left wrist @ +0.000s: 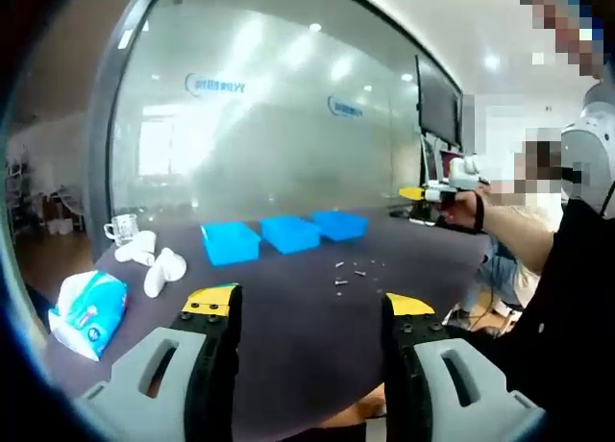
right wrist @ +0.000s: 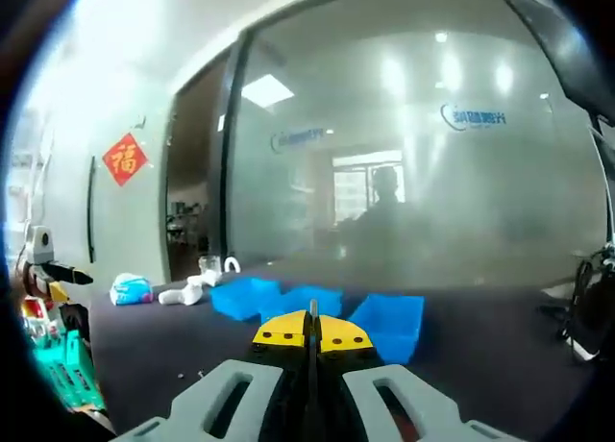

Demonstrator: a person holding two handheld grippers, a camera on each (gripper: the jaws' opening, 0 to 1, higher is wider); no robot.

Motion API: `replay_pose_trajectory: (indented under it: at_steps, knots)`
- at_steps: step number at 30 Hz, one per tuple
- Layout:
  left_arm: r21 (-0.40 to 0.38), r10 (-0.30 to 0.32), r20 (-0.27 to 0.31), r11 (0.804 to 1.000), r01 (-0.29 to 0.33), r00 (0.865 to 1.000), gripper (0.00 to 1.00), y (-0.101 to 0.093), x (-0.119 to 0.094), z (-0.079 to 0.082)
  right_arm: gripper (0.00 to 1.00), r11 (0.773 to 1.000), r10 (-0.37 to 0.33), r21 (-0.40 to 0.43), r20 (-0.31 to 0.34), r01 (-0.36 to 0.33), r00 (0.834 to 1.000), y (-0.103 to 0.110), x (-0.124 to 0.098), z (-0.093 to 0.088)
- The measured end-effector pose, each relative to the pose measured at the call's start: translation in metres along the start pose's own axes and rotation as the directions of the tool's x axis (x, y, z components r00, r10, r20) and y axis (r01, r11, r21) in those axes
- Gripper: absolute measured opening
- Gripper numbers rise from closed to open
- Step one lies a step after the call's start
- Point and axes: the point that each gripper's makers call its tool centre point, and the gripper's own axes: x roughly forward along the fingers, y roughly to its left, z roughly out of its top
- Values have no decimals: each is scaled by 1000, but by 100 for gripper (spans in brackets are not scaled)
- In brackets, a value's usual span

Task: Sort the screws, nuts, and washers into the corresponding bins

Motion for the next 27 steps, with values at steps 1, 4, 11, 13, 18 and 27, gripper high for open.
replay_pose_trajectory:
  at_steps: [1,4,11,13,18,27]
  knots:
    - [-1,-1,0,1000,1,1000,56,-1,-1,0,0,1000,-5,2,-1,5,1000,-4,6,1]
    - [-8,-2,3,1000,3,1000,56,-2,-2,-1,0,999,-34,17,6,34,999,-17,22,4]
    - [-8,-2,-2,1000,2,1000,56,-4,-5,-5,0,998,-65,-3,-32,65,997,-38,70,6]
    - [-11,3,-1,1000,-3,1000,56,-3,-7,-5,0,998,-63,-8,-44,62,997,-38,80,6]
    - [-41,2,11,999,-2,1000,56,-3,-9,-3,0,997,-69,-23,-65,68,995,-39,99,4]
    - [-48,3,3,999,-3,1000,56,-4,-6,-8,0,986,-156,-68,-90,151,984,-57,138,4]
